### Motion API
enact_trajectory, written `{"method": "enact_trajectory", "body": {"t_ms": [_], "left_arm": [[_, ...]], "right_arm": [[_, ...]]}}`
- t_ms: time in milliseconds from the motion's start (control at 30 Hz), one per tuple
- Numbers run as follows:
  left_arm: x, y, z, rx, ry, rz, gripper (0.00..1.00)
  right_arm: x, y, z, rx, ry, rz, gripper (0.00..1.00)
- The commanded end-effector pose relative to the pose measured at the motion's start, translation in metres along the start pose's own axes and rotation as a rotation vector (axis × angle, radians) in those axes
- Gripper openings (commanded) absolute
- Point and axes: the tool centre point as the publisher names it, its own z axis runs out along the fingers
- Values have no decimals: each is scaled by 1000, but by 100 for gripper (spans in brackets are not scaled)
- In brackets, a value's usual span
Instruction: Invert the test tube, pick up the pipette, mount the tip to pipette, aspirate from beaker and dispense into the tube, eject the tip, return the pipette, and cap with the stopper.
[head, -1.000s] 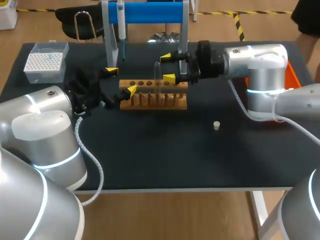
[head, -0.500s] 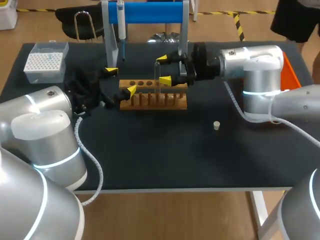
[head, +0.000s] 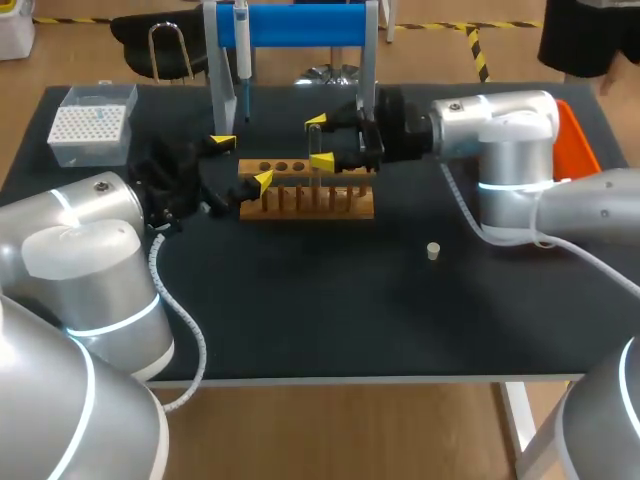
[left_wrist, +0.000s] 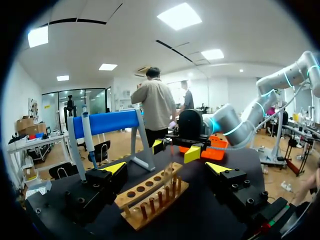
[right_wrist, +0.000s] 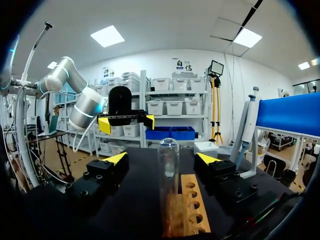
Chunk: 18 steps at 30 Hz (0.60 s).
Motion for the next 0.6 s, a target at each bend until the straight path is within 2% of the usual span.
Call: {"method": "enact_trajectory", "body": {"t_ms": [33, 233, 600], "left_arm": [[1, 2, 0, 7, -4, 1, 100], [1, 2, 0, 7, -4, 1, 100], [1, 2, 0, 7, -4, 1, 100]], "right_arm": [[-5, -2, 3, -7, 9, 5, 80], [-6, -3, 5, -11, 14, 8, 68], [-8, -5, 5, -11, 18, 9, 53]]}}
